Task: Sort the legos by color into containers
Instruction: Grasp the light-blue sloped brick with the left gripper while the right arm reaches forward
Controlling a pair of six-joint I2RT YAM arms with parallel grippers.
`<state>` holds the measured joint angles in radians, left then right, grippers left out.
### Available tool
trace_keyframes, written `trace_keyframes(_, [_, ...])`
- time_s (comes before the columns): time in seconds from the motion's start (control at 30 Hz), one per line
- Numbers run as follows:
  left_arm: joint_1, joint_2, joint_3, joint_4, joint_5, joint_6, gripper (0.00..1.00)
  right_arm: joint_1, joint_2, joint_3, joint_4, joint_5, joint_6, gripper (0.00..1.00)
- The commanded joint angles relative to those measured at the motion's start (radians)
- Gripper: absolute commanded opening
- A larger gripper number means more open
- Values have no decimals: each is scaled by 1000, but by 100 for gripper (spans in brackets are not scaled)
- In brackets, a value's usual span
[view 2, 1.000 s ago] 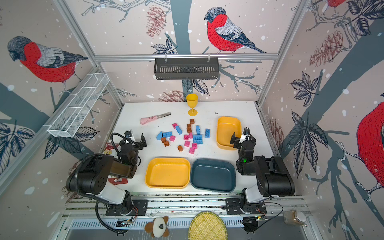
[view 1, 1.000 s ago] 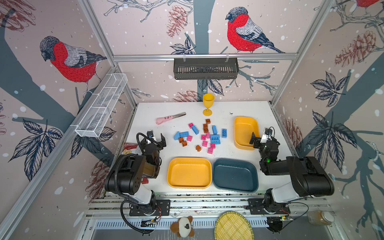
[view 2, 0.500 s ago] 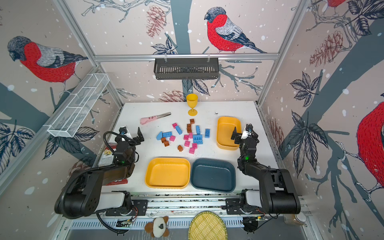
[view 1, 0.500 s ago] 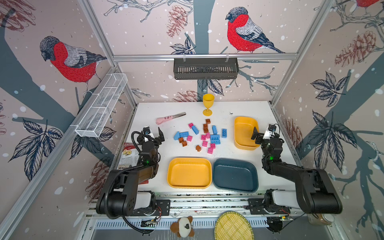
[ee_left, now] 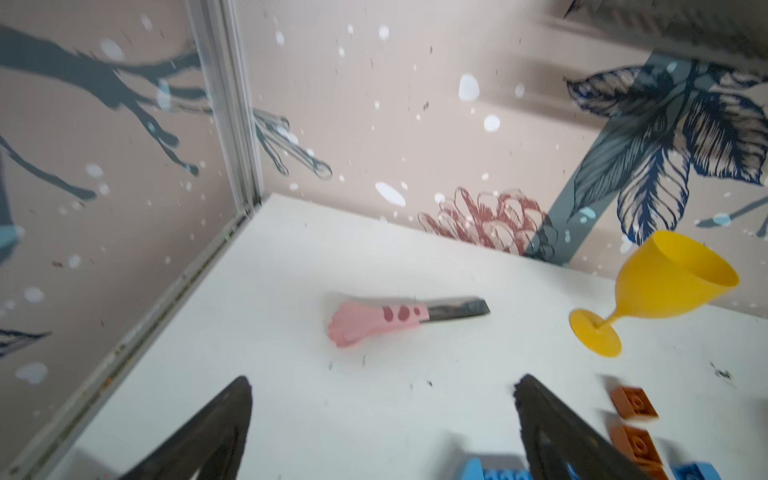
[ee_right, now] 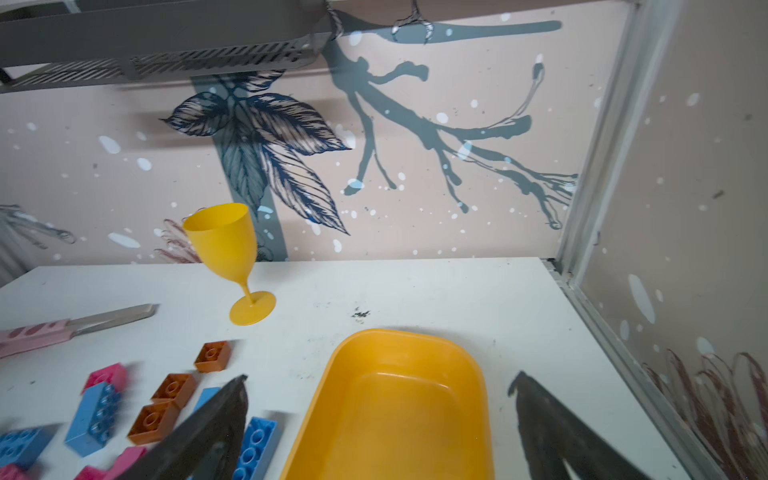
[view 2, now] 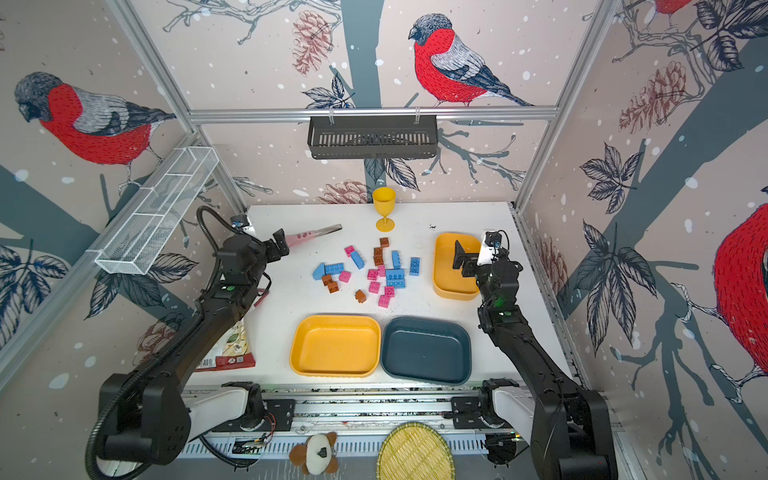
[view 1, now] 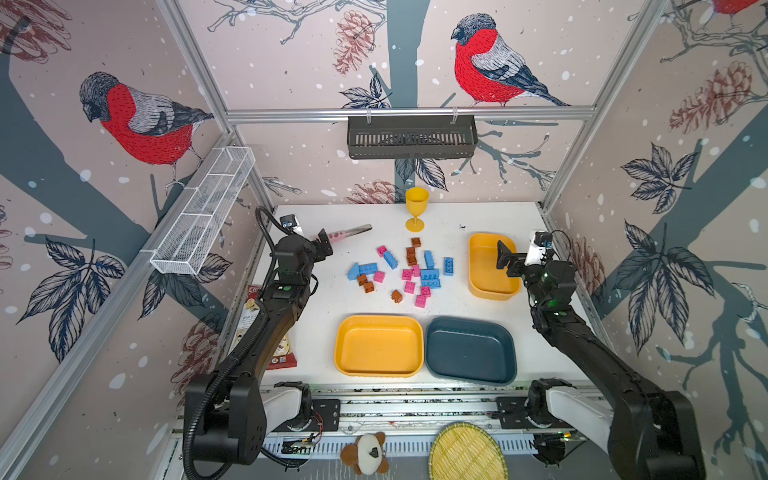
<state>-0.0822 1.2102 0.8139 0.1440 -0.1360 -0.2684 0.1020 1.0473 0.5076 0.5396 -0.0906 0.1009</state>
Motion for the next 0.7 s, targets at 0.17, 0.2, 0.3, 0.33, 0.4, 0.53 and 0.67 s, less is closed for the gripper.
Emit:
trace_keyframes(0.17, [-32, 57, 41, -337, 247, -189, 96, 108, 14, 121, -295, -182, -18, 99])
trace_keyframes(0.2, [-38, 66, 43, -341, 249, -198, 95, 117, 20, 131, -306, -200, -17, 99])
trace_keyframes(0.3, [-68, 117, 62, -349, 269, -217, 91, 161, 49, 174, -358, -250, -18, 99])
trace_keyframes(0.33, [-82, 137, 71, -352, 269, -224, 91, 179, 60, 189, -379, -263, -21, 100])
trace_keyframes(0.4, [-105, 178, 86, -351, 266, -232, 88, 215, 82, 218, -414, -270, -26, 99])
trace_keyframes(0.53, [-155, 281, 153, -370, 217, -214, 82, 279, 112, 246, -433, -271, -24, 99])
trace_keyframes(0.67, [-182, 416, 278, -491, 158, -192, 76, 320, 143, 262, -447, -257, -26, 99])
